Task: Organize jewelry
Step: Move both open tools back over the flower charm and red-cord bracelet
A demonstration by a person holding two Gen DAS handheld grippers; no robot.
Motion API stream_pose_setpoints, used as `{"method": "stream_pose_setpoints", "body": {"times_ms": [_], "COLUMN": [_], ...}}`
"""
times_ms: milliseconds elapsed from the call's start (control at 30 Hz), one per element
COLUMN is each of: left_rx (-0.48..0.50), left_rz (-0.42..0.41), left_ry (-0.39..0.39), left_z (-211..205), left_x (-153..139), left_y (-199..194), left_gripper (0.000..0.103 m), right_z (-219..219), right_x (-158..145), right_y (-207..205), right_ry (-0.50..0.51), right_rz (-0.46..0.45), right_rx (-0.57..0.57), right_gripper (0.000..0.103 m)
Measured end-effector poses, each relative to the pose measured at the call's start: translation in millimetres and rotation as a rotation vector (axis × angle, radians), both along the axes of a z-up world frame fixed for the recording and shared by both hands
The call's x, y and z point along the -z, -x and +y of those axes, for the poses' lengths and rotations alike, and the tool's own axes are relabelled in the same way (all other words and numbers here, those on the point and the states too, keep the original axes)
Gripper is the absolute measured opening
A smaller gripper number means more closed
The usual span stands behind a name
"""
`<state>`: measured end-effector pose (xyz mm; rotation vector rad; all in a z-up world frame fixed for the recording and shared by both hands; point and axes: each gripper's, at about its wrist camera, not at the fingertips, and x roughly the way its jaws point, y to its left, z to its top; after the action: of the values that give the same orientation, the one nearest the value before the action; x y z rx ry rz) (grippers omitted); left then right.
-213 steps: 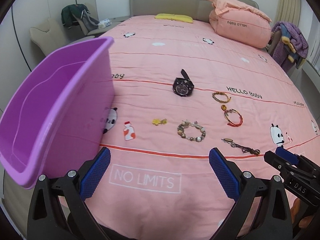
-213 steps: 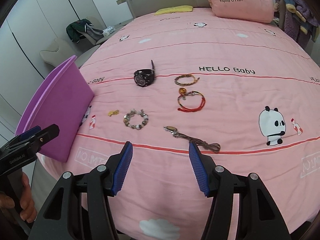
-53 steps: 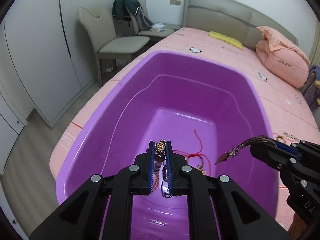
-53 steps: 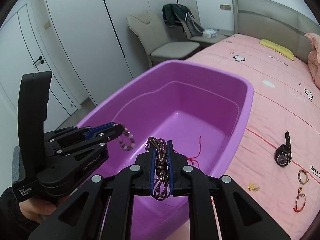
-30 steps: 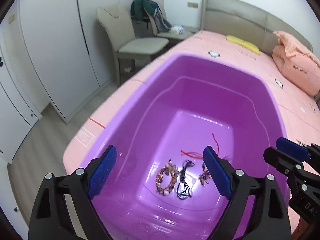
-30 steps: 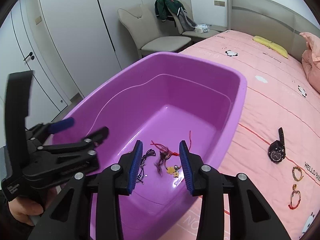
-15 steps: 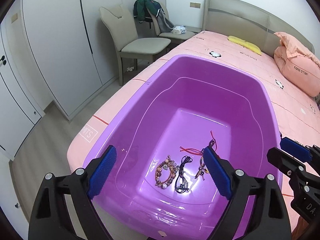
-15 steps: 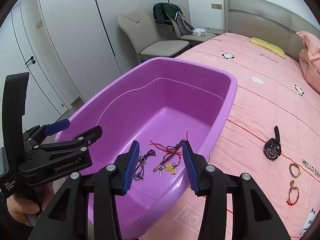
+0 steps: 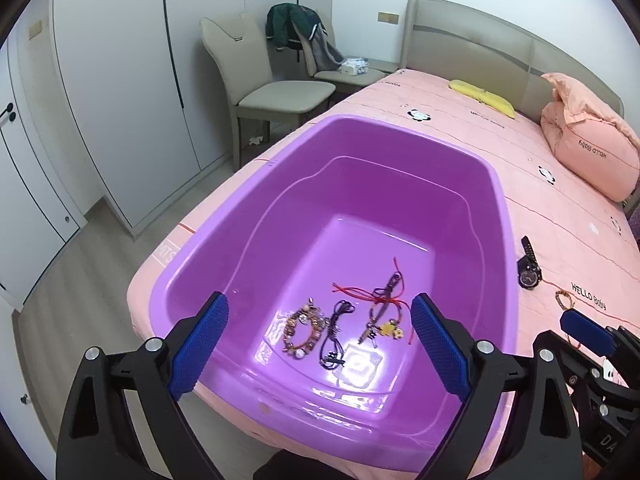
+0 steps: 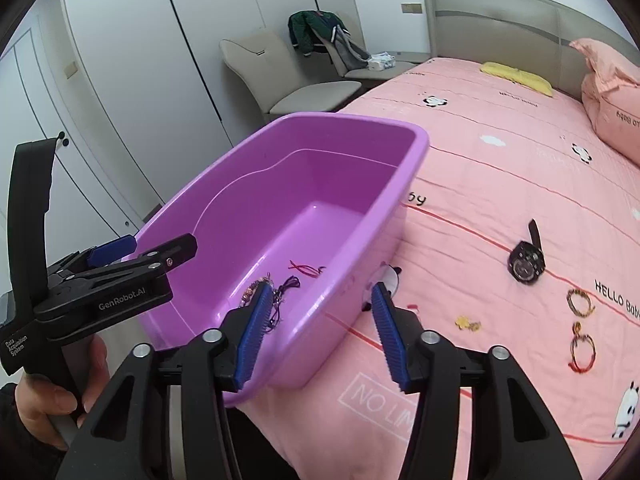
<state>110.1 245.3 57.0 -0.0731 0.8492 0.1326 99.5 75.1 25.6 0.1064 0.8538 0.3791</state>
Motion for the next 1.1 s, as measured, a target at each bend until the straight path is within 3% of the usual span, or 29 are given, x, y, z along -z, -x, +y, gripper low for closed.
{"method": "stream_pose_setpoints", "body": {"times_ms": [367,567,1100], "left_rx": [0.106,0.162,0.302], "left_rz": [-0.039,-0.036,0.019], "left_ry": [-0.003,0.040,0.080], "left_z": [-60,-97,-188], "left_x": [-13,-14,9], "left_y": [24,35,47], "left_gripper": [0.096,0.096,0.096], "right_z": [-64,-109,-213], "right_x": [3,7,43], "right_y": [40,63,97], "right_ry": [-0.041,-0.046,-0.061], "right_rz": [-0.002,-0.013,0.029], "right_rx": [0.098,0.185,0.381], "right_gripper": [0.056,0.057,0.059]}}
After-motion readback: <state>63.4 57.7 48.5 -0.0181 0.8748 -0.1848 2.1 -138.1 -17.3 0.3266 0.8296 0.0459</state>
